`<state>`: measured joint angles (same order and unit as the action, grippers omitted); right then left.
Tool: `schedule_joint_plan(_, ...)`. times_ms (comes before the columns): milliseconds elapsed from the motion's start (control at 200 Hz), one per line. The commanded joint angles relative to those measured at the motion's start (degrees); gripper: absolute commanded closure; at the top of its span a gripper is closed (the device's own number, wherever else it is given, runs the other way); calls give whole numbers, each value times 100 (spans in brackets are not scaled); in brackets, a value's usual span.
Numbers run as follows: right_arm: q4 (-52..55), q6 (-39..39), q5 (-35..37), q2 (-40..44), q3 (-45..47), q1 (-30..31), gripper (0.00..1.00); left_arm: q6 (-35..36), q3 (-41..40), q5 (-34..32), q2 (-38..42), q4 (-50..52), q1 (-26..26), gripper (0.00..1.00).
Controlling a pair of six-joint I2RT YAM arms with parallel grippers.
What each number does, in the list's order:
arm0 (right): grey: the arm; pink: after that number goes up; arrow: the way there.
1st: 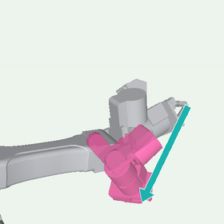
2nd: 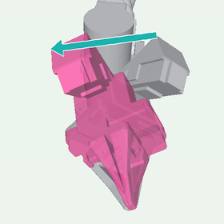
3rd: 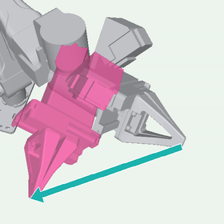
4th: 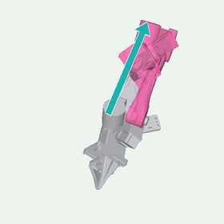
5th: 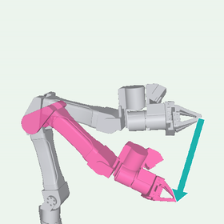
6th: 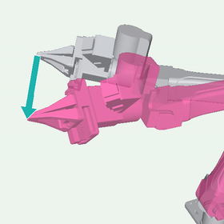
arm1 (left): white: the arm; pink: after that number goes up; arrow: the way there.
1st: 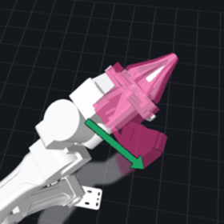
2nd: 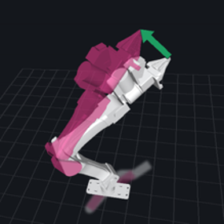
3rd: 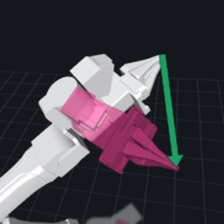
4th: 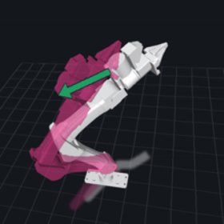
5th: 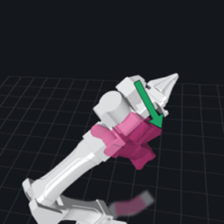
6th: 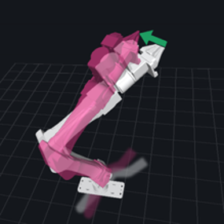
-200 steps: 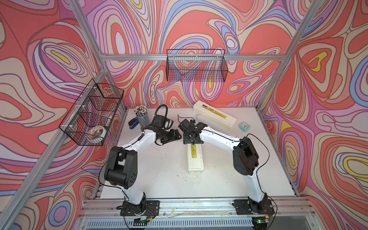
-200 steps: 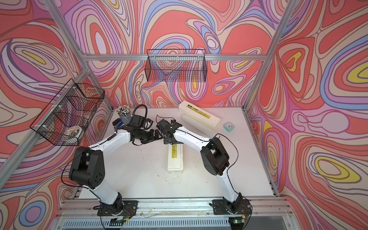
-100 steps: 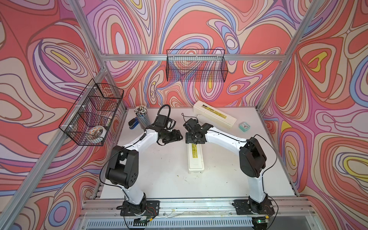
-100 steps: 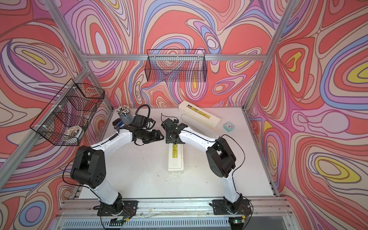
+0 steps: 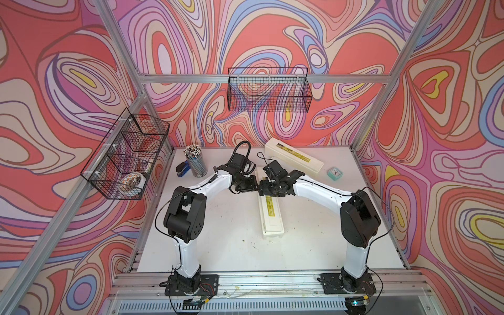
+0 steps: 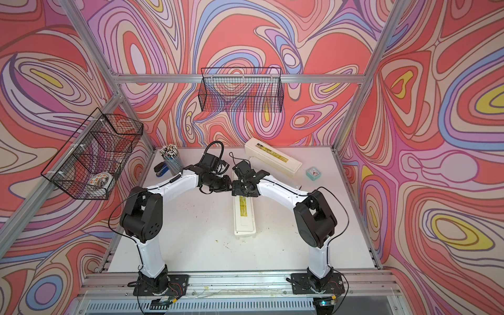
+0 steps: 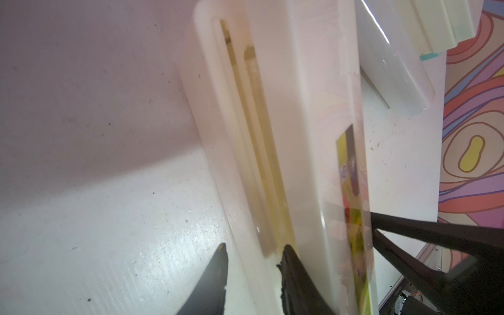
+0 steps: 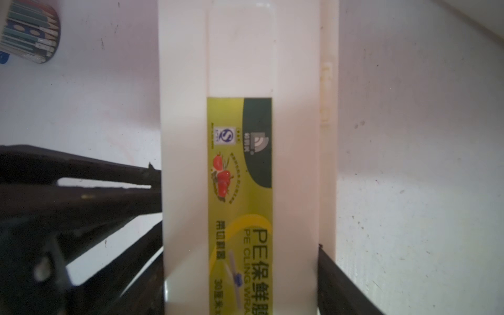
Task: Put plastic wrap rolls into dispensers
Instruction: Open the lid of the plastic wrap cutting box.
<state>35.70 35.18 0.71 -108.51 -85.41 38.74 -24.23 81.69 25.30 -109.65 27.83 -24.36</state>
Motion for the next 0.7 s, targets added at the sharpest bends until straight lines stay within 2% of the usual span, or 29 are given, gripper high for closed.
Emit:
schedule_joint_plan(0, -293, -299, -408, 275, 170, -62, 44, -63, 209, 71, -83, 33, -134, 66)
schedule_joint_plan(230, -696, -392, -956, 480, 507, -268, 40, -157, 400, 242, -58, -59, -305, 66)
schedule_joint_plan(436, -696, -597, -1200, 454, 488, -349, 40, 50, 1013, 207, -252, 444, -514, 67)
schedule_joint_plan(696, -814, -793, -1453, 664, 621, -441, 24, -140, 890, 550, -403, 8, -570, 68)
